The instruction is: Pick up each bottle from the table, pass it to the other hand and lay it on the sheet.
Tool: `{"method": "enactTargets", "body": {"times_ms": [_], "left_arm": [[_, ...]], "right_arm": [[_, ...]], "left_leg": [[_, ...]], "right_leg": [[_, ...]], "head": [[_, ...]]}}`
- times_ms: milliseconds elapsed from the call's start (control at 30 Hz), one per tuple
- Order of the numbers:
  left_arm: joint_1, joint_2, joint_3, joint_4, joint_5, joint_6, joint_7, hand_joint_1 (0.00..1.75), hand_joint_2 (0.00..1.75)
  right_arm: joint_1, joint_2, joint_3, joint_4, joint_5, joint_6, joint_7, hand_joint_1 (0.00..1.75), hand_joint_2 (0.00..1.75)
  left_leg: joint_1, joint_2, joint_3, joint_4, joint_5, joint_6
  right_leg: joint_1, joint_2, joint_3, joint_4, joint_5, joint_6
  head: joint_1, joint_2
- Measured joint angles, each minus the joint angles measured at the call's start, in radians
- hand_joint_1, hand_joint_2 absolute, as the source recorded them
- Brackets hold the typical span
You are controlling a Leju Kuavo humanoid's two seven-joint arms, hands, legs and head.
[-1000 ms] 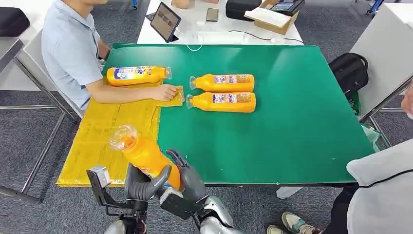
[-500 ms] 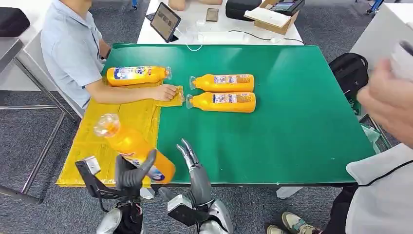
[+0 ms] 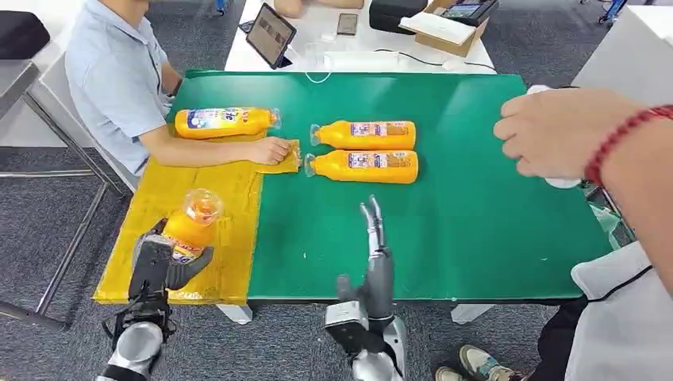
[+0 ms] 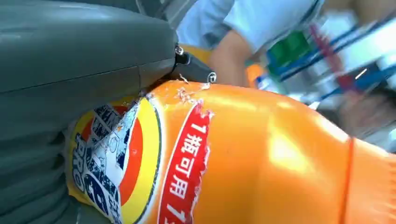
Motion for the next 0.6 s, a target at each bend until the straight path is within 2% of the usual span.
{"method": "enactTargets", "body": {"times_ms": [133, 333, 367, 400, 533, 600], "left_arm": [[-0.098, 0.030, -0.005, 0.107, -0.230, -0.189, 0.087, 1.64, 1.75], [-0.213, 0.031, -0.024, 0.286, -0.334, -0.240, 0.097, 1.61, 1.75], [-0.222, 0.031, -0.027, 0.301, -0.335, -0.240, 0.097, 1.36, 1.75], [-0.229, 0.031, -0.030, 0.313, -0.336, -0.240, 0.097, 0.86, 1.75], [-0.284, 0.027, -0.047, 0.388, -0.363, -0.307, 0.104, 1.05, 1.75], [-0.331, 0.019, -0.059, 0.465, -0.387, -0.334, 0.106, 0.96, 1.75]], "right_arm": [[0.020, -0.003, -0.015, -0.029, -0.080, 0.000, 0.000, 0.00, 0.00], [0.025, -0.011, -0.001, -0.029, -0.112, 0.000, 0.000, 0.00, 0.00], [0.026, -0.011, 0.000, -0.029, -0.113, 0.000, 0.000, 0.00, 0.00], [0.026, -0.013, 0.000, -0.029, -0.114, 0.000, 0.000, 0.00, 0.00], [0.022, -0.021, 0.025, -0.024, -0.165, 0.000, 0.000, 0.00, 0.00], [0.012, -0.029, 0.054, -0.006, -0.200, 0.000, 0.000, 0.00, 0.00]], "left_leg": [[-0.001, -0.001, 0.003, 0.000, 0.000, 0.000], [0.000, 0.002, 0.012, -0.001, 0.000, -0.001], [0.000, 0.002, 0.013, -0.001, 0.000, -0.001], [0.000, 0.002, 0.014, -0.001, 0.000, -0.002], [0.000, 0.001, 0.016, -0.001, 0.001, -0.004], [0.000, 0.000, 0.017, -0.002, 0.002, -0.004]], "right_leg": [[0.000, 0.000, 0.003, 0.000, 0.000, 0.000], [0.001, 0.001, 0.011, 0.000, 0.000, -0.001], [0.001, 0.001, 0.012, 0.001, 0.000, -0.001], [0.001, 0.001, 0.012, 0.001, 0.000, -0.001], [0.001, 0.000, 0.014, 0.002, -0.001, -0.001], [0.001, 0.000, 0.016, 0.002, -0.001, -0.002]], "head": [[0.000, 0.000], [0.000, 0.000], [0.000, 0.000], [0.000, 0.000], [0.000, 0.000], [-0.001, 0.000]]}}
